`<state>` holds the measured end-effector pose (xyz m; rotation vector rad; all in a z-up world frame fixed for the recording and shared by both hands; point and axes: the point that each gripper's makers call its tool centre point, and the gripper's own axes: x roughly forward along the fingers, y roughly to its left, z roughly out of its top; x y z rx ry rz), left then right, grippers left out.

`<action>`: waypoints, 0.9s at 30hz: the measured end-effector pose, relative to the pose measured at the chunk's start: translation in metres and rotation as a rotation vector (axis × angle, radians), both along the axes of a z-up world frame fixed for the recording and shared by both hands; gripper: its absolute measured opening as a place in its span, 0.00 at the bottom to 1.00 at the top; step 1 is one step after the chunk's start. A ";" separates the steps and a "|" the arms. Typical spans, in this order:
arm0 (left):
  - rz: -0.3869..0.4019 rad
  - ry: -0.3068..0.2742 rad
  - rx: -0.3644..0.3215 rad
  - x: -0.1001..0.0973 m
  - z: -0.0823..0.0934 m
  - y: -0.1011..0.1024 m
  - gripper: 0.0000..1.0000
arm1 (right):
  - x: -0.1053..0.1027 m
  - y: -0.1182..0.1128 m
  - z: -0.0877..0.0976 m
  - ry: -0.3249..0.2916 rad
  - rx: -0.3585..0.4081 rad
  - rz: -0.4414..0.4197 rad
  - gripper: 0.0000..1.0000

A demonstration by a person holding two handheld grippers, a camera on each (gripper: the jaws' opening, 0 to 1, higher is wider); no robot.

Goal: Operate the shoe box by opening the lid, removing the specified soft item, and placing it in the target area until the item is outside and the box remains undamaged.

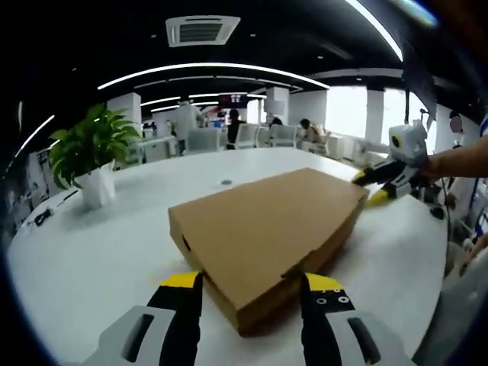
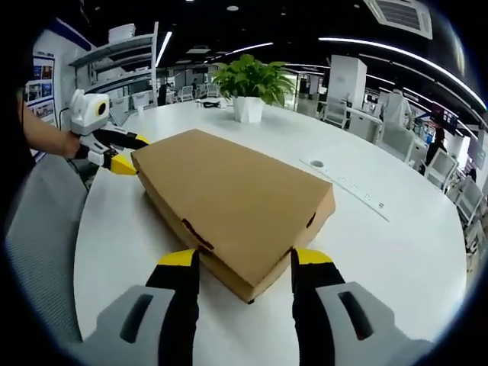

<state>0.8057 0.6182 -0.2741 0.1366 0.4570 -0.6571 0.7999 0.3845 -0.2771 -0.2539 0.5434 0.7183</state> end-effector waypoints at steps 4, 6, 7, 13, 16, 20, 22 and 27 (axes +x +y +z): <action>0.000 -0.002 -0.003 0.000 0.000 0.000 0.52 | 0.000 -0.001 0.000 0.004 0.002 -0.009 0.44; -0.005 -0.002 -0.001 0.000 0.000 0.000 0.51 | -0.001 0.000 0.000 0.007 0.001 -0.015 0.43; -0.007 -0.001 -0.001 0.000 0.000 0.001 0.51 | -0.002 0.001 0.000 0.009 0.003 -0.017 0.43; -0.027 0.017 0.009 -0.002 0.000 0.012 0.50 | -0.009 0.015 0.001 0.011 0.009 -0.028 0.43; -0.033 0.025 0.015 -0.003 0.000 0.019 0.50 | -0.011 0.020 0.002 0.012 0.009 -0.031 0.43; -0.041 0.033 0.020 -0.005 0.000 0.023 0.50 | -0.012 0.026 0.001 0.013 0.008 -0.038 0.43; -0.042 0.036 0.024 -0.006 0.000 0.028 0.50 | -0.013 0.029 0.000 0.011 0.008 -0.043 0.43; -0.044 0.041 0.026 -0.008 -0.001 0.036 0.50 | -0.017 0.037 0.001 0.012 0.007 -0.054 0.43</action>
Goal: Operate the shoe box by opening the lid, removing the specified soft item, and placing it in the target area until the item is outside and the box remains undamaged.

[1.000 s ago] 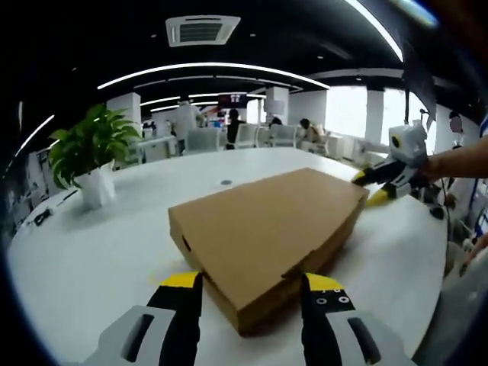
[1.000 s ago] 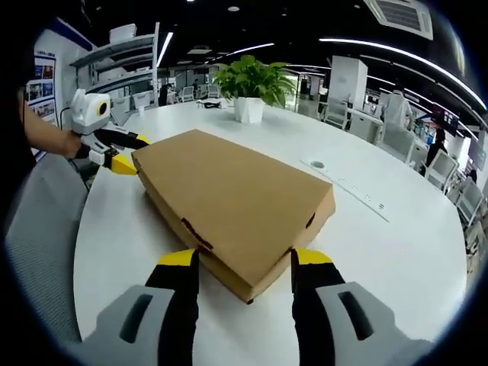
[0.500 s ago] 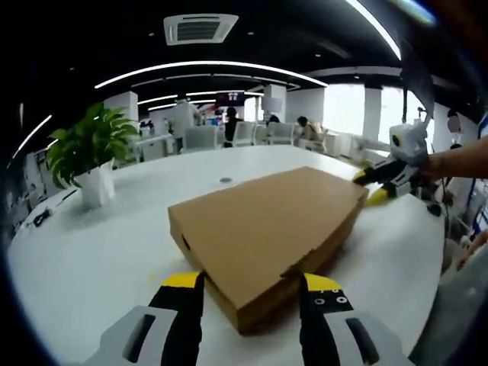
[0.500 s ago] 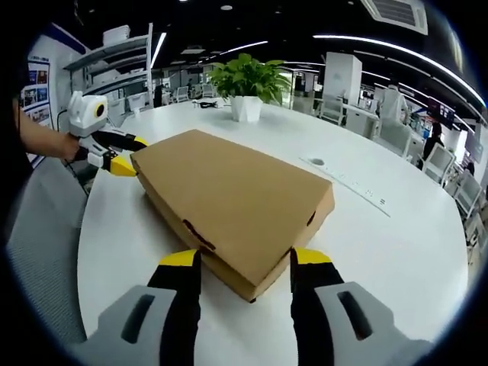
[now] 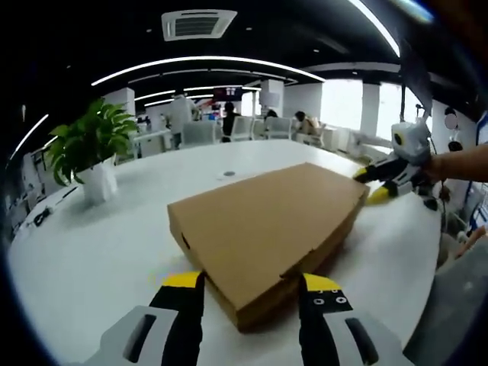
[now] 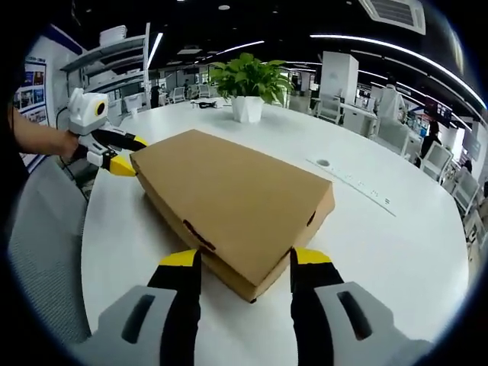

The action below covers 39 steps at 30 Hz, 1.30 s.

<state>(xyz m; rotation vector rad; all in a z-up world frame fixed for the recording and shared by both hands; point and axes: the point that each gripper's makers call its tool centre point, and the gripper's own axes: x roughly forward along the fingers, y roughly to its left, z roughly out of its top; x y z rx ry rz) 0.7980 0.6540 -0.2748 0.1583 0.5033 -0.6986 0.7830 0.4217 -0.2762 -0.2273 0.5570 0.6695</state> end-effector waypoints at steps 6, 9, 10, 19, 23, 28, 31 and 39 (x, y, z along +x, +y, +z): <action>-0.010 0.010 0.005 -0.002 -0.001 0.014 0.49 | -0.006 0.013 0.001 0.003 0.002 -0.016 0.43; -0.018 0.017 0.010 -0.003 0.000 0.019 0.49 | -0.009 0.020 0.001 0.006 0.004 -0.022 0.42; -0.021 0.020 0.012 -0.004 -0.001 0.022 0.49 | -0.010 0.024 0.001 0.007 0.005 -0.025 0.42; -0.049 0.042 0.030 -0.005 -0.001 0.044 0.49 | -0.019 0.045 0.002 0.007 0.006 -0.055 0.42; -0.061 0.051 0.039 -0.005 -0.002 0.052 0.49 | -0.024 0.054 0.002 0.009 0.004 -0.070 0.42; -0.076 0.064 0.054 -0.006 -0.003 0.062 0.49 | -0.026 0.062 0.001 0.017 0.014 -0.093 0.42; -0.084 0.073 0.061 -0.006 -0.004 0.070 0.49 | -0.029 0.071 0.001 0.024 0.027 -0.106 0.43; -0.101 0.084 0.081 -0.011 -0.004 0.084 0.49 | -0.037 0.086 -0.001 0.032 0.033 -0.128 0.43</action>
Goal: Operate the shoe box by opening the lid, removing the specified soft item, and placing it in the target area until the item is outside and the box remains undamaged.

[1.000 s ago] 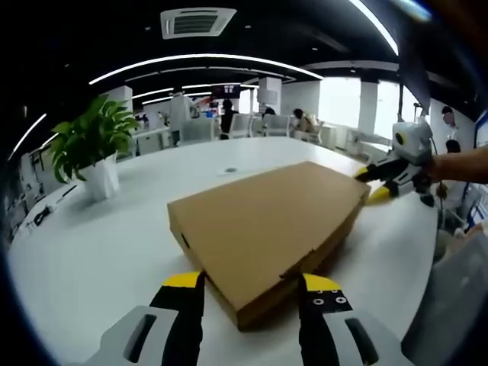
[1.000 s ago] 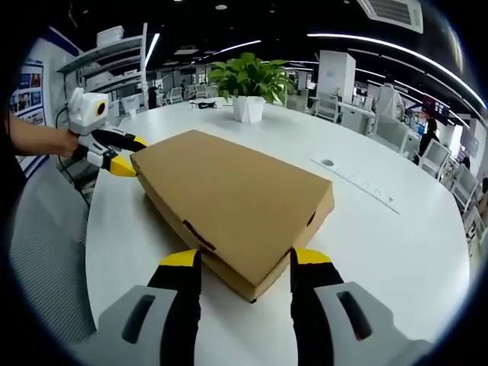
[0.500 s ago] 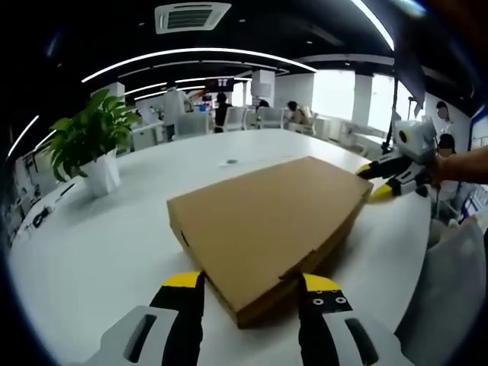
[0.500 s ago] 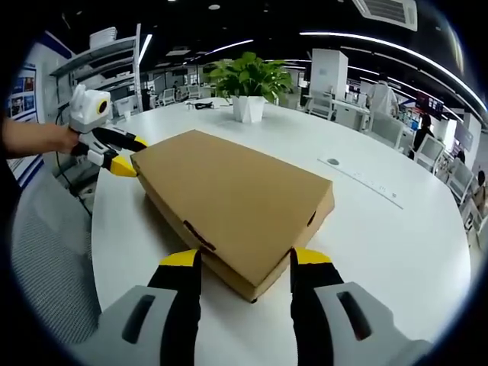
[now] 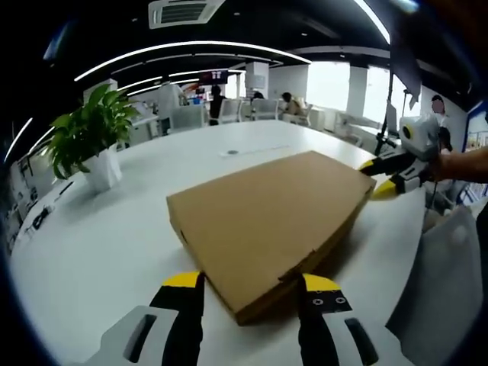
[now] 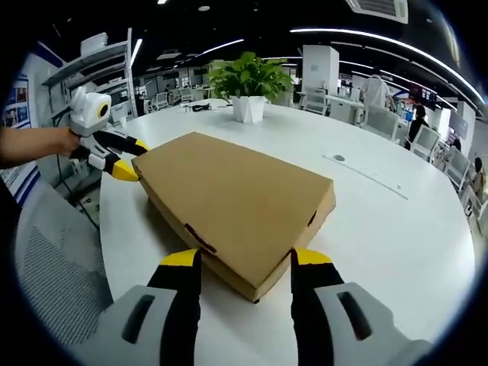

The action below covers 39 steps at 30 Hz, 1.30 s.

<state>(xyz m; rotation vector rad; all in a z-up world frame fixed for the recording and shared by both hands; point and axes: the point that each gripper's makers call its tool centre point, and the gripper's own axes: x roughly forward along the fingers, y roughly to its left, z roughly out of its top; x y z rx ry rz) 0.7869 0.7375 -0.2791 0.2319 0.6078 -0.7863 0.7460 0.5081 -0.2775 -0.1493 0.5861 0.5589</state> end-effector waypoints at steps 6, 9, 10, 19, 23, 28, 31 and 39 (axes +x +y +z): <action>-0.012 0.004 0.013 -0.004 0.001 0.003 0.49 | -0.007 0.009 -0.001 0.006 -0.001 -0.010 0.42; -0.020 0.007 0.022 -0.005 0.002 0.009 0.49 | -0.011 0.014 -0.001 0.010 0.001 -0.013 0.42; -0.023 0.008 0.025 -0.006 0.002 0.010 0.49 | -0.013 0.015 0.000 0.011 0.002 -0.013 0.42; -0.046 0.020 0.034 -0.011 0.001 0.025 0.49 | -0.027 0.027 0.000 0.007 0.000 -0.002 0.40; -0.040 0.029 0.030 -0.015 0.001 0.026 0.49 | -0.030 0.029 0.000 0.004 -0.001 0.001 0.40; -0.041 0.036 0.028 -0.019 0.002 0.028 0.49 | -0.035 0.033 0.000 0.005 0.009 -0.002 0.39; -0.047 0.046 0.040 -0.021 0.001 0.032 0.49 | -0.039 0.036 0.000 0.005 0.017 0.001 0.39; -0.060 0.058 0.060 -0.028 0.003 0.036 0.49 | -0.048 0.040 0.001 -0.008 0.039 0.011 0.38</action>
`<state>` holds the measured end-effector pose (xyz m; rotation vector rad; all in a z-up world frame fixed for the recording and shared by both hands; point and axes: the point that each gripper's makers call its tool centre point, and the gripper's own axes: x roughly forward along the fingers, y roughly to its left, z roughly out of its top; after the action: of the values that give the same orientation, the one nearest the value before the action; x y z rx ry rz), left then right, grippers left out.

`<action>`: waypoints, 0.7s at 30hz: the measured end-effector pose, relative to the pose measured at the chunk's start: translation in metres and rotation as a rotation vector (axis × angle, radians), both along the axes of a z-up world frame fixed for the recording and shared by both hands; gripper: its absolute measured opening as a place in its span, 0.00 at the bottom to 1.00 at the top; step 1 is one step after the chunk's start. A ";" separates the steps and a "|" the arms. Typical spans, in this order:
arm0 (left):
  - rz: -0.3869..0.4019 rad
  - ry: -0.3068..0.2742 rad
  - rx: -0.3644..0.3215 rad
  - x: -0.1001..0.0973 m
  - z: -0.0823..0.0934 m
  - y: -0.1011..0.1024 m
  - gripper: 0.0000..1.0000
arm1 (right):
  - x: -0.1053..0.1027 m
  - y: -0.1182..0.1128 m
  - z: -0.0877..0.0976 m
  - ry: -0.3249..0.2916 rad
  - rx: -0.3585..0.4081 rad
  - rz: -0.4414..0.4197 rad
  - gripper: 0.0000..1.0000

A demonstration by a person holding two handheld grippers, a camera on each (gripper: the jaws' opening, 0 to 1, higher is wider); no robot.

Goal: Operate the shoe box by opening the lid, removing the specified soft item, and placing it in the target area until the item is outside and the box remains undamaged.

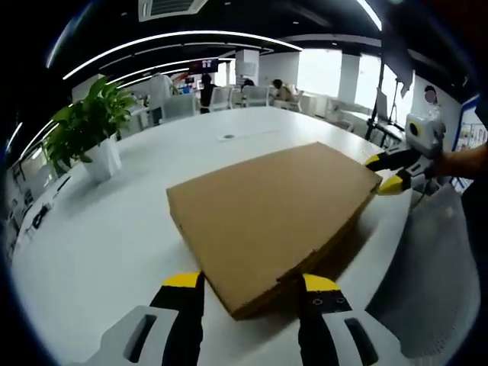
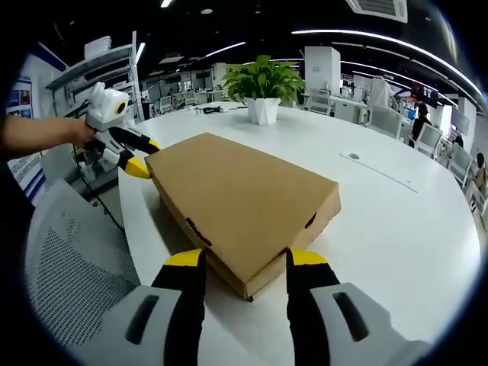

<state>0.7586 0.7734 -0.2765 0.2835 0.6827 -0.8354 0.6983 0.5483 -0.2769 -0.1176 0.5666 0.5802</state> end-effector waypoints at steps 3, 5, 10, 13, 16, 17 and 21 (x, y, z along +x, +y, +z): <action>0.002 0.001 0.002 0.000 0.000 0.001 0.49 | -0.001 -0.001 0.001 -0.006 0.014 0.010 0.38; 0.003 0.000 0.002 -0.001 -0.001 0.002 0.49 | -0.001 -0.001 0.001 -0.021 -0.001 0.031 0.38; -0.005 -0.014 0.012 0.001 -0.004 0.005 0.51 | -0.003 -0.002 0.003 -0.035 0.000 0.033 0.37; 0.001 -0.009 0.016 -0.002 -0.006 0.007 0.51 | -0.004 -0.005 0.004 -0.044 0.035 0.028 0.36; 0.009 -0.002 0.013 -0.003 -0.009 0.010 0.51 | -0.006 -0.006 0.003 -0.041 0.040 0.030 0.33; 0.012 0.002 0.011 -0.005 -0.011 0.011 0.51 | -0.007 -0.006 0.002 -0.041 0.036 0.032 0.32; 0.019 0.009 0.006 -0.011 -0.012 0.009 0.51 | -0.009 -0.007 -0.001 -0.036 0.035 0.031 0.29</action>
<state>0.7478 0.7825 -0.2885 0.2781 0.6949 -0.8168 0.6894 0.5409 -0.2777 -0.1033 0.5206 0.6166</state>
